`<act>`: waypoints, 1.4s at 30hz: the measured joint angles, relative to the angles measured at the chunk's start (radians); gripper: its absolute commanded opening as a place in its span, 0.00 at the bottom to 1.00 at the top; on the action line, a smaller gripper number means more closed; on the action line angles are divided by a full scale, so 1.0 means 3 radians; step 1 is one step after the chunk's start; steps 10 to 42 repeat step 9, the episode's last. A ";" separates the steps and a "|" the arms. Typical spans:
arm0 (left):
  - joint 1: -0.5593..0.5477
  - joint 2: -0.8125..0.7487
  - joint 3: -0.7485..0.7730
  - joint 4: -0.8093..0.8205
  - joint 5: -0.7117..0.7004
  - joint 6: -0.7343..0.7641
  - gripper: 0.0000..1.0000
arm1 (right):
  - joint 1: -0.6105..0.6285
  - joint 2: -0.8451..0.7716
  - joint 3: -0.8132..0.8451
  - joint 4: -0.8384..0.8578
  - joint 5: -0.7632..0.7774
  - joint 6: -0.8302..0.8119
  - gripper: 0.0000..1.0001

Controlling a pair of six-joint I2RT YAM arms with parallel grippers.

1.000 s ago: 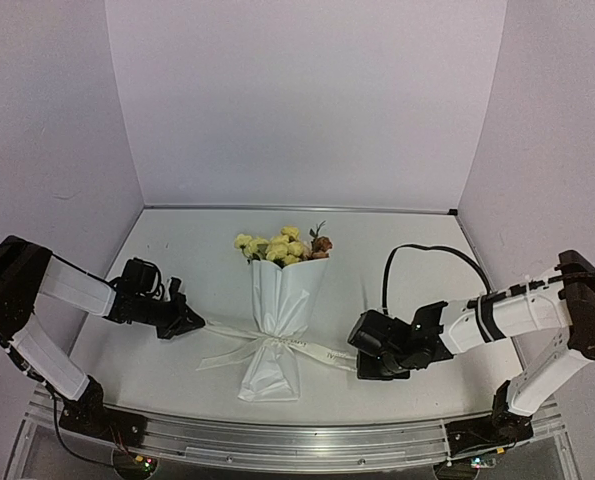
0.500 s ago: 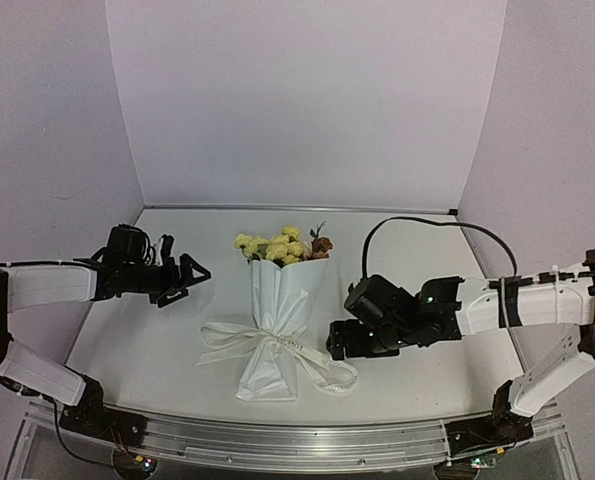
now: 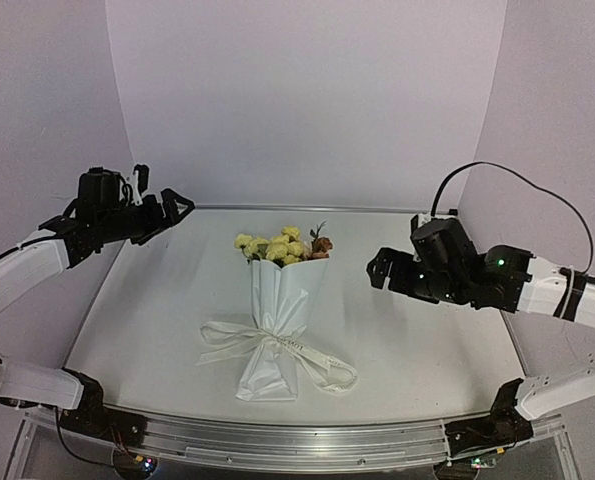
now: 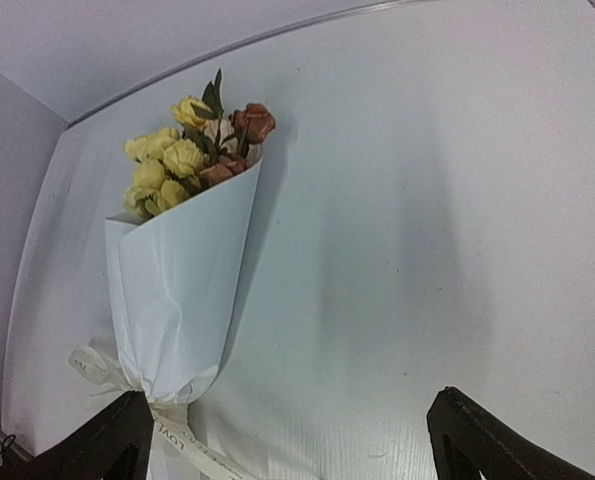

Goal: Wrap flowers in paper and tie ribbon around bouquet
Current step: Reset both arms

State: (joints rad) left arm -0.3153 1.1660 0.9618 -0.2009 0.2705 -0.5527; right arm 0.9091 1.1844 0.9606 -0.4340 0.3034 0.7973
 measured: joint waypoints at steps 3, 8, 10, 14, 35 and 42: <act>0.0000 0.0000 0.0078 -0.0120 -0.0166 0.0017 1.00 | -0.0006 -0.0082 0.0023 -0.0002 0.0148 -0.0067 0.98; 0.0000 -0.0003 0.0108 -0.0226 -0.0306 0.0030 1.00 | -0.0006 -0.0101 0.0045 -0.0003 0.0259 -0.0129 0.98; 0.0000 -0.0003 0.0108 -0.0243 -0.0320 0.0039 1.00 | -0.0006 -0.0101 0.0045 -0.0004 0.0268 -0.0129 0.98; 0.0000 -0.0003 0.0108 -0.0243 -0.0320 0.0039 1.00 | -0.0006 -0.0101 0.0045 -0.0004 0.0268 -0.0129 0.98; 0.0000 -0.0003 0.0108 -0.0243 -0.0320 0.0039 1.00 | -0.0006 -0.0101 0.0045 -0.0004 0.0268 -0.0129 0.98; 0.0000 -0.0003 0.0108 -0.0243 -0.0320 0.0039 1.00 | -0.0006 -0.0101 0.0045 -0.0004 0.0268 -0.0129 0.98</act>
